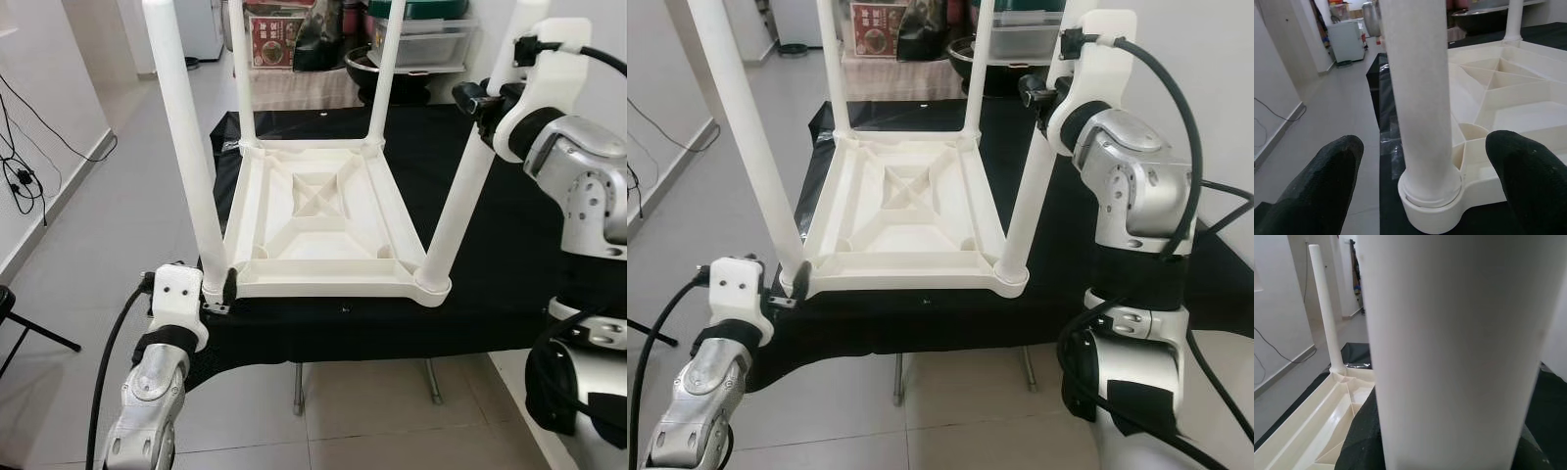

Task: Building children table

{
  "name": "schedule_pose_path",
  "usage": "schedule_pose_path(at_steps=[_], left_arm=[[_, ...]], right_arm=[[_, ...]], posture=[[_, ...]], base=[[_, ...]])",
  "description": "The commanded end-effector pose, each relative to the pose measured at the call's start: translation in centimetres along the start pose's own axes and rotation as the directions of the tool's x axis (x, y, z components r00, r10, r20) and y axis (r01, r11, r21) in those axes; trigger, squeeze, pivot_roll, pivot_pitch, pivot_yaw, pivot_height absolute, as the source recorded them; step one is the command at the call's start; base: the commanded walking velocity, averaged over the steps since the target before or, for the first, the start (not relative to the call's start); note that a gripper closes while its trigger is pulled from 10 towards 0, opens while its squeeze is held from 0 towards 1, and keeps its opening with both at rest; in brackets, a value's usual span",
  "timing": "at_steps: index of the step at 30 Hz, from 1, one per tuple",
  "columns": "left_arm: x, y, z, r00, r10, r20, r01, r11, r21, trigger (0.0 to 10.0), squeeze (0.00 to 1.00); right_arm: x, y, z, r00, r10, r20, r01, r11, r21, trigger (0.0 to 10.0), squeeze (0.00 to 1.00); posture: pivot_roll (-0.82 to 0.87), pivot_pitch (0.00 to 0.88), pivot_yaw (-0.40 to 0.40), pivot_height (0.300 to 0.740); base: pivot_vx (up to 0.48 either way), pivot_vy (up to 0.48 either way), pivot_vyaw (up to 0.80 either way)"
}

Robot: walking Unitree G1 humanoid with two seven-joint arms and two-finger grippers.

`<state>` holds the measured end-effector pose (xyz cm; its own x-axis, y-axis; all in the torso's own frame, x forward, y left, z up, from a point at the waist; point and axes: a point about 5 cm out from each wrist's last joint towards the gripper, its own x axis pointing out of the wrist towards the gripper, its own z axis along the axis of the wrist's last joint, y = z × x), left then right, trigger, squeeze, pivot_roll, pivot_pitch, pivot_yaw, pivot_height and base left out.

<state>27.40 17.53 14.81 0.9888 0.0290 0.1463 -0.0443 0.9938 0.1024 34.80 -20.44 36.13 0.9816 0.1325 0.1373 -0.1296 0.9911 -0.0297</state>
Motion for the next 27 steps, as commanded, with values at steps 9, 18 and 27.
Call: schedule_pose_path(at_steps=[9,18,27], left_arm=[[1.0,2.2,-1.7,0.997,0.065,-0.052,-0.065,0.998,-0.008,10.0,0.00],[3.9,1.7,-1.0,0.998,-0.057,-0.009,0.057,0.998,-0.014,10.0,0.00],[5.5,1.6,-1.6,0.996,-0.086,-0.035,0.086,0.996,-0.005,10.0,0.00]], right_arm=[[0.0,0.9,-0.3,0.998,0.047,-0.029,-0.045,0.998,0.044,0.0,0.00],[-0.3,1.1,-0.3,0.998,0.050,-0.038,-0.048,0.998,0.050,0.0,0.00],[-0.8,1.2,-0.2,0.998,0.051,-0.045,-0.048,0.997,0.055,0.0,0.00]], posture=[[-0.08,0.060,-0.053,0.740],[-0.11,0.073,-0.055,0.740],[-0.12,0.097,-0.047,0.740]], base=[[0.000,0.000,0.00],[0.000,0.000,0.00],[0.000,0.000,0.00]])
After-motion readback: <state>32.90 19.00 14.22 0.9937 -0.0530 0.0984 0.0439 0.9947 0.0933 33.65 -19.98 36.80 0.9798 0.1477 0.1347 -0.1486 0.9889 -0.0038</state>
